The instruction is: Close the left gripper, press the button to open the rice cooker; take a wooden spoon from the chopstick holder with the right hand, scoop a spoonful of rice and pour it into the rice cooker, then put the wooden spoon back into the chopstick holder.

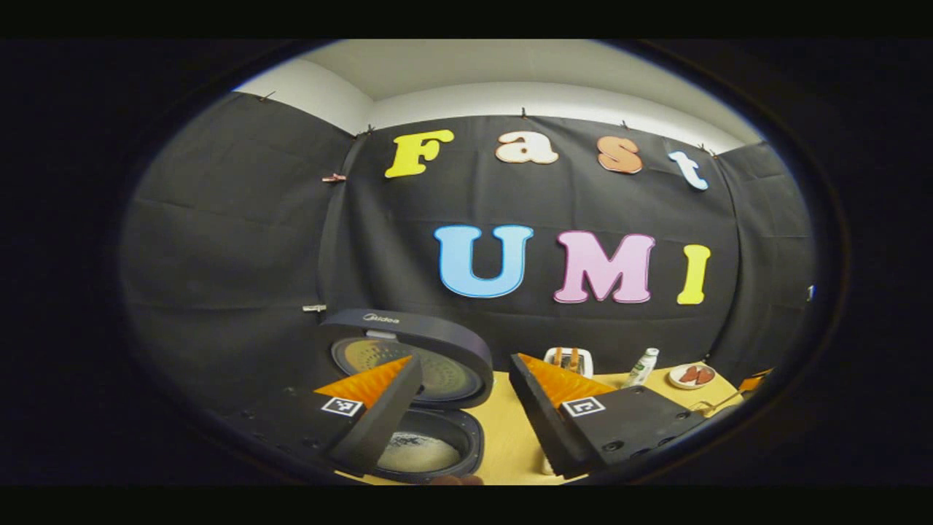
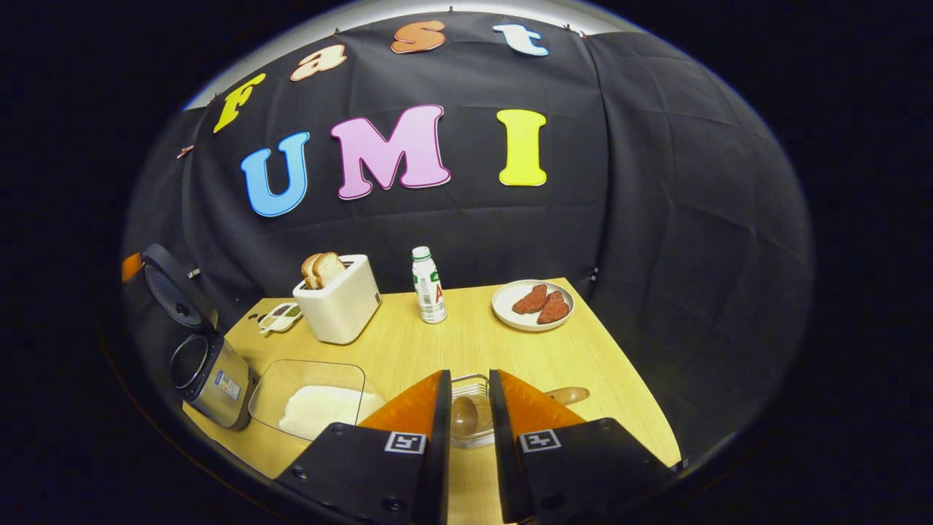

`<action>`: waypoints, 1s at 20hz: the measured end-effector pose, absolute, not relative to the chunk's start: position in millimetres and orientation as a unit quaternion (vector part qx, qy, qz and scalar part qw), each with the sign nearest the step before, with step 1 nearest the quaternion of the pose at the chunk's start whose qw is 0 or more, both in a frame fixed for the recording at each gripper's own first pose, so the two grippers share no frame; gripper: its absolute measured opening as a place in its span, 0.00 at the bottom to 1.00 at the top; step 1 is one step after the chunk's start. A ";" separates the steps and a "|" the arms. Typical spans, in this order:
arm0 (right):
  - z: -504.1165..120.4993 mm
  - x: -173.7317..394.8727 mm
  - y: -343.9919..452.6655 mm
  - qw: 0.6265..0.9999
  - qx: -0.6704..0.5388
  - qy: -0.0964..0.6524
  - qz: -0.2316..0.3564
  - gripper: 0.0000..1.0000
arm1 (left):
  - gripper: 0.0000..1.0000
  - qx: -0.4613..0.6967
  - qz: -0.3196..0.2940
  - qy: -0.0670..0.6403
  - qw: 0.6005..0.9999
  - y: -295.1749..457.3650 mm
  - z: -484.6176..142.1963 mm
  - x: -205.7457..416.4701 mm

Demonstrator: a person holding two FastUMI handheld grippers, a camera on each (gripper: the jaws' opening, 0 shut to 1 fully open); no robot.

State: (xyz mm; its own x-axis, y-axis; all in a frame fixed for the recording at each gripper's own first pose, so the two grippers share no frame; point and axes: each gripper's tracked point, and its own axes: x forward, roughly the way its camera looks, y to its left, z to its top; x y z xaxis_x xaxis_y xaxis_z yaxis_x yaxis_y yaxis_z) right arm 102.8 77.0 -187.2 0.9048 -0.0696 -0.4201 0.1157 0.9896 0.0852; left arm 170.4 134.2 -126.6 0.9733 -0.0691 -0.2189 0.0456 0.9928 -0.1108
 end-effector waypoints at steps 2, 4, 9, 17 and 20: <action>-184.3 103.6 88.8 0.976 0.047 0.210 -0.033 0.33 | 0.84 -0.047 -0.015 0.113 0.992 145.8 -127.2 180.1; -180.1 103.9 97.3 0.977 0.041 0.206 -0.024 0.29 | 0.84 -0.038 -0.010 0.102 0.994 152.8 -119.7 188.0; -175.0 106.7 114.1 0.978 0.028 0.205 -0.006 0.33 | 0.84 -0.038 -0.005 0.091 0.995 169.4 -108.9 220.3; -173.9 106.9 121.0 0.978 0.028 0.206 0.002 0.29 | 0.84 -0.027 -0.002 0.110 0.994 188.0 -114.7 264.4; -173.0 109.4 123.6 0.978 0.028 0.205 0.008 0.33 | 0.87 -0.018 -0.009 0.109 0.994 186.1 -113.7 274.6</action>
